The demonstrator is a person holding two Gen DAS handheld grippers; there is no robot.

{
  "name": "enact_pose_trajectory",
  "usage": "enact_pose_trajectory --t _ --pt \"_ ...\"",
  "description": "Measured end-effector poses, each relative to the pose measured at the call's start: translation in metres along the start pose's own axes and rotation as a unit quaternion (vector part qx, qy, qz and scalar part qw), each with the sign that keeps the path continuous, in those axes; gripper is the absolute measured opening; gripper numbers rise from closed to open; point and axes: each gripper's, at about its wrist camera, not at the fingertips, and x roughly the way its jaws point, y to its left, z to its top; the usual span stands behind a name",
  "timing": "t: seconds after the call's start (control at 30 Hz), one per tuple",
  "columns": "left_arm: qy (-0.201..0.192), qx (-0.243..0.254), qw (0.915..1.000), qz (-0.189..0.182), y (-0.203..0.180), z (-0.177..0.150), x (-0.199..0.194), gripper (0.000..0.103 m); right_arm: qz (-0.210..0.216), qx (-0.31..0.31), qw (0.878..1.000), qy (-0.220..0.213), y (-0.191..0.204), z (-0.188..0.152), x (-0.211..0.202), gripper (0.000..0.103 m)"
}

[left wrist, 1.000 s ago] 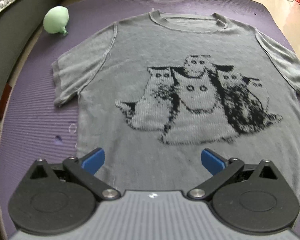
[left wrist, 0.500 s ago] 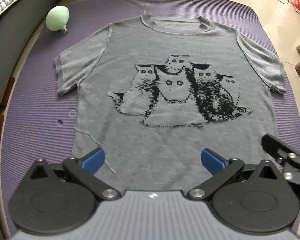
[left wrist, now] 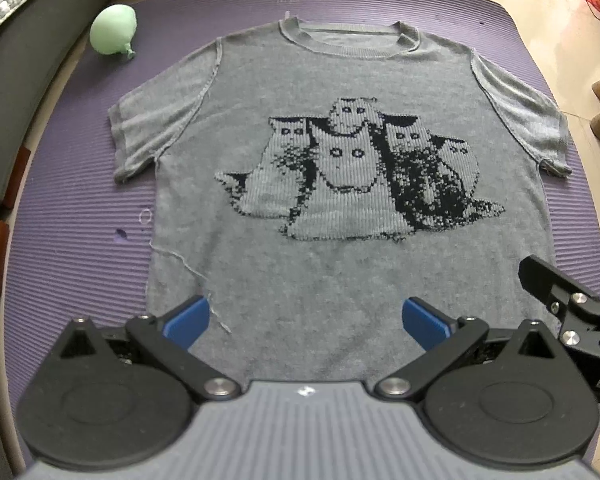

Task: Fold clothes
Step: 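Release the sleeve and withdraw both grippers above the flat sweater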

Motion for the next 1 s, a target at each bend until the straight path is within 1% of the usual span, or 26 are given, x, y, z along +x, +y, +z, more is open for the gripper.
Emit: enact_pose_trajectory --t 0.43,1.0 --pt "0.013 -0.003 0.9999 -0.001 0.0024 0.0003 0.0042 0.103 0.000 -0.001 1.000 0.007 0.0002 -0.0018 0.0040 0.102" --pt "0.019 0.002 0.9998 -0.004 0.0022 0.0002 0.0068 0.103 0.000 0.000 1.000 0.014 -0.0016 -0.0022 0.0080 0.102"
